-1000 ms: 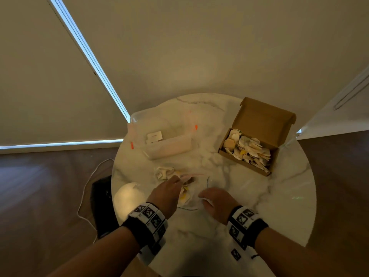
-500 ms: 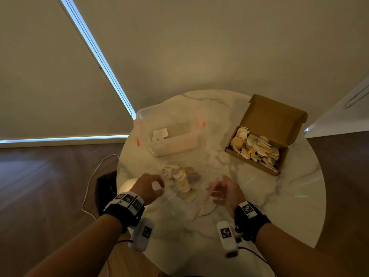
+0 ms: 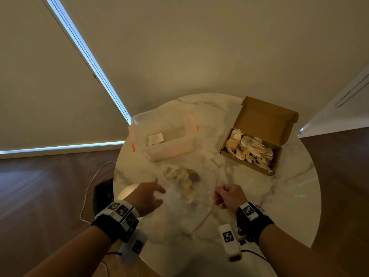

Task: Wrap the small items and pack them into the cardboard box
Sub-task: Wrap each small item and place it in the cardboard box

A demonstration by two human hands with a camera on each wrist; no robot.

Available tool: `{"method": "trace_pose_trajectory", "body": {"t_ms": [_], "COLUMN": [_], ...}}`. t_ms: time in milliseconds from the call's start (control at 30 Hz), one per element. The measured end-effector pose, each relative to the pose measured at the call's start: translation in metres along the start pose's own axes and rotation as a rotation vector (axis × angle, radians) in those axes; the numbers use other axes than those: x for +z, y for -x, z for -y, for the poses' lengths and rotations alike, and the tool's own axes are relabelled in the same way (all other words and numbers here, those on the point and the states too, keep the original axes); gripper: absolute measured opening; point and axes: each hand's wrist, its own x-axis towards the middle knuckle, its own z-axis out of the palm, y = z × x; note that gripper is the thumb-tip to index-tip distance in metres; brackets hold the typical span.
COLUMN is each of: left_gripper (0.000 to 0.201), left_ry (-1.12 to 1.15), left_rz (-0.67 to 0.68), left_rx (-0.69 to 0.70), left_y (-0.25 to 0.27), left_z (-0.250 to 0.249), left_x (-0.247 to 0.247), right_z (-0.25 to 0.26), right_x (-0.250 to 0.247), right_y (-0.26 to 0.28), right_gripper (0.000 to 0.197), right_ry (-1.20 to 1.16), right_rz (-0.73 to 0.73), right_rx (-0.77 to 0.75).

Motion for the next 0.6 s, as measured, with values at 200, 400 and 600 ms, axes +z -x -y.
{"method": "trace_pose_trajectory", "body": {"t_ms": [200,400,600], "left_gripper": [0.017,0.011,0.042], "left_ry": [0.19,0.421,0.237], "left_rz": [0.252,0.02,0.15], "left_rx": [-0.017,-0.176,-0.206], "left_y": [0.007,-0.037,-0.053], "left_z": [0.024,0.036,0.034], "left_x": [0.006,0.013,0.025], "right_z": [-0.006,-0.014,-0.014], "right_x": [-0.01,-0.013,-0.017], "right_y": [0.001,0.003,0.006], "right_gripper": [0.033,0.026,0.025], "right_ry": [0.177,0.36,0.474], "right_rz": [-0.024,0.006,0.017], "right_rx": [-0.05,-0.029,-0.008]}}
